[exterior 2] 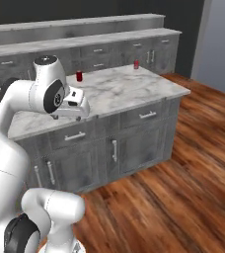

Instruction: Four empty soda cans are scattered around the kitchen. Gather all the cans and cluster them next to the stove for recycling.

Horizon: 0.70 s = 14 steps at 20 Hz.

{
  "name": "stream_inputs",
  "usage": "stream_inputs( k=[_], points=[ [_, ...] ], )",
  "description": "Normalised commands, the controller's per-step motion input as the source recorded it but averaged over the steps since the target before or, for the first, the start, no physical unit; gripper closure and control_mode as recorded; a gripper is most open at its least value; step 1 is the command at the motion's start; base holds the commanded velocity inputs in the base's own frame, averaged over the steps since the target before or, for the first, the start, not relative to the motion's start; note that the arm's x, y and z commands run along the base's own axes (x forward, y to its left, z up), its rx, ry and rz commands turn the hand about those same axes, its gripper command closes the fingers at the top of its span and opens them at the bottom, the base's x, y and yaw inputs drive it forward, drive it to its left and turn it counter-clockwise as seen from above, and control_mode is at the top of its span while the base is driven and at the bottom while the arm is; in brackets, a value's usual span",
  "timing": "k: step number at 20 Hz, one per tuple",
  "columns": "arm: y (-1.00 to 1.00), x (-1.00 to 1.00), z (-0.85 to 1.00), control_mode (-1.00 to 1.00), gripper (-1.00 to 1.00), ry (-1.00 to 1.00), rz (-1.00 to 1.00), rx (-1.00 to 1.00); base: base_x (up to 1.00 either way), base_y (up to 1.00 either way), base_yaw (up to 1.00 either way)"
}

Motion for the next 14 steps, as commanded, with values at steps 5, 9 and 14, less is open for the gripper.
stream_inputs(
  k=[5,9,14],
  points=[
    [0.0,0.0,0.0,1.0,-1.0,0.0,0.0,0.0,0.65,-0.23,0.13],
    [0.0,0.0,0.0,1.0,-1.0,0.0,0.0,0.0,0.63,-0.22,0.16],
    [0.0,0.0,0.0,1.0,-1.0,0.0,0.0,0.0,0.62,-0.22,0.19]
  ],
)
